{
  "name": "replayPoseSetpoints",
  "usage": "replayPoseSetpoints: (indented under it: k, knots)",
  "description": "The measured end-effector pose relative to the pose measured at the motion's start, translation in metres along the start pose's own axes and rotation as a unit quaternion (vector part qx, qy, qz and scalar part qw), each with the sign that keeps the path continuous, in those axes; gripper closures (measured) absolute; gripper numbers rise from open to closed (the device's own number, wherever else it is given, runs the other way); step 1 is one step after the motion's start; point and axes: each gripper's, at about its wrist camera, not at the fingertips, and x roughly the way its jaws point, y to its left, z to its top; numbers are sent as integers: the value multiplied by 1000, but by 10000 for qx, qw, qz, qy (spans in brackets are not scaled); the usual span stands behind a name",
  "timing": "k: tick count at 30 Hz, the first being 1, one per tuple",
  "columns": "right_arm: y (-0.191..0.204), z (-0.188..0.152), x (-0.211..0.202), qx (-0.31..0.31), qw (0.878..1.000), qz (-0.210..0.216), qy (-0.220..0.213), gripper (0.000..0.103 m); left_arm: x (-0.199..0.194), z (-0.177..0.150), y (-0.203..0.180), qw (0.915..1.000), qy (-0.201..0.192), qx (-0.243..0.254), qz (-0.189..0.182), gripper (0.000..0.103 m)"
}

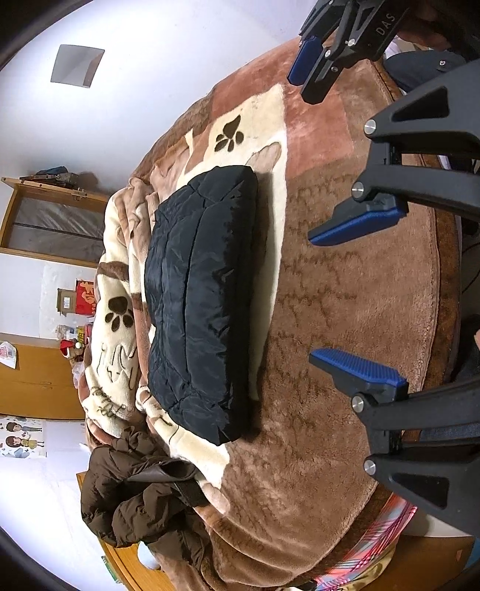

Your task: Fold large clothes

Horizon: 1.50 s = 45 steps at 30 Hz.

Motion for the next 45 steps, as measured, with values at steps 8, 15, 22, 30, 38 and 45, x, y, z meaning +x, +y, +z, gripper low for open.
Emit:
replayPoseSetpoints:
  k: [8, 15, 22, 30, 38, 45]
  knots:
    - [1, 0, 0, 16, 10000, -8, 7, 52, -2, 1, 1, 10000, 6, -16, 15, 43]
    - [2, -1, 0, 23, 10000, 8, 9, 52, -4, 1, 2, 10000, -7, 18, 24, 43]
    - [2, -1, 0, 28, 10000, -2, 5, 52, -6, 0, 0, 10000, -21, -20, 26, 43]
    - [1, 0, 0, 14, 10000, 9, 7, 52, -8, 0, 1, 10000, -13, -80, -18, 41]
    - [2, -1, 0, 23, 10000, 5, 15, 52, -5, -3, -6, 9999, 16, -107, 13, 41]
    - [6, -4, -1, 28, 10000, 4, 24, 52, -5, -4, -7, 9999, -12, -126, 15, 41]
